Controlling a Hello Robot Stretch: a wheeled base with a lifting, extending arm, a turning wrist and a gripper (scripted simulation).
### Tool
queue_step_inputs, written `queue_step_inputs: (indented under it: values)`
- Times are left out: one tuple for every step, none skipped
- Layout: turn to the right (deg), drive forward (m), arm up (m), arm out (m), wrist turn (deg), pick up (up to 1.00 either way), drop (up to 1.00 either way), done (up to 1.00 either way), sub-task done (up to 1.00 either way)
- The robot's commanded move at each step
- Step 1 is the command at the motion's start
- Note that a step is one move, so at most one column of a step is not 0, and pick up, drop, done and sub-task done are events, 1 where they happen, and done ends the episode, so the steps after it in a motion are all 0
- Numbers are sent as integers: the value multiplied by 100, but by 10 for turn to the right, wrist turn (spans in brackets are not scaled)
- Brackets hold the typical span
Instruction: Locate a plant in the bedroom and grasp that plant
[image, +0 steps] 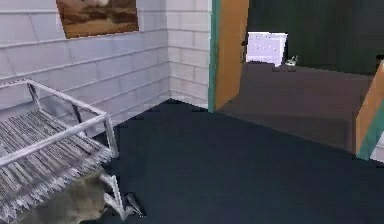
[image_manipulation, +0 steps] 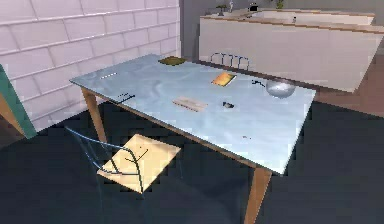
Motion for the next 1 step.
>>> queue_step_inputs:
  values:
    - [-30, 0, 0, 0, 0, 0, 0, 0, 0]
